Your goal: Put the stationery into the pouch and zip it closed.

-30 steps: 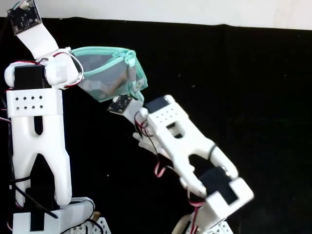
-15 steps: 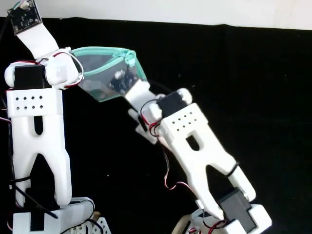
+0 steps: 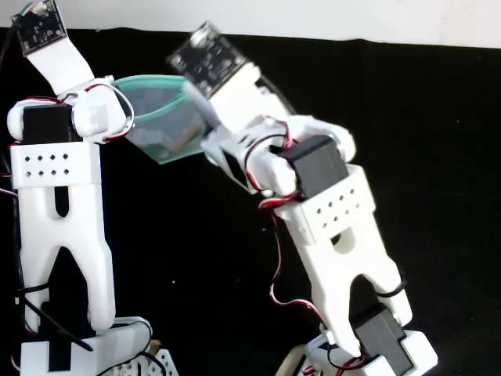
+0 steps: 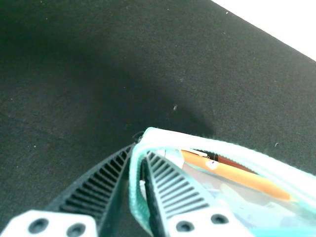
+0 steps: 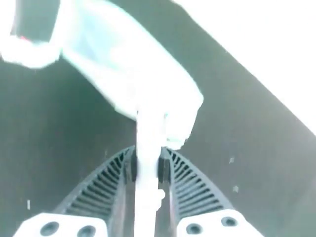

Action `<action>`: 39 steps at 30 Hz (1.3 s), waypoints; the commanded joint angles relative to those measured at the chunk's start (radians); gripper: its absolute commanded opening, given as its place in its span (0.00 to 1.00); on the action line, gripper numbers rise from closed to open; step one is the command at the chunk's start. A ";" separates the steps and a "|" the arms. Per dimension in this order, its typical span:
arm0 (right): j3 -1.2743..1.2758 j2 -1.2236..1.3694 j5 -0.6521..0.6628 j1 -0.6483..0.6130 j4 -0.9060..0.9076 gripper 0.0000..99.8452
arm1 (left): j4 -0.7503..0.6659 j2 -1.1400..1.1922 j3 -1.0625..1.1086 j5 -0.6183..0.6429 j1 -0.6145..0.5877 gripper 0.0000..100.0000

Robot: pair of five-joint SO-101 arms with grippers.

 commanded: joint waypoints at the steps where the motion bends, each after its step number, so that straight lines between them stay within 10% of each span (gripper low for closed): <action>1: -0.143 0.031 -0.068 -0.008 -0.048 0.01 | -0.008 0.015 0.021 0.003 0.004 0.01; 22: -1.322 0.627 -0.256 -0.140 -0.058 0.01 | -0.009 0.133 0.008 0.002 0.025 0.01; 39: -1.319 0.846 -0.259 -0.045 -0.211 0.01 | -0.009 0.147 0.008 0.002 0.061 0.01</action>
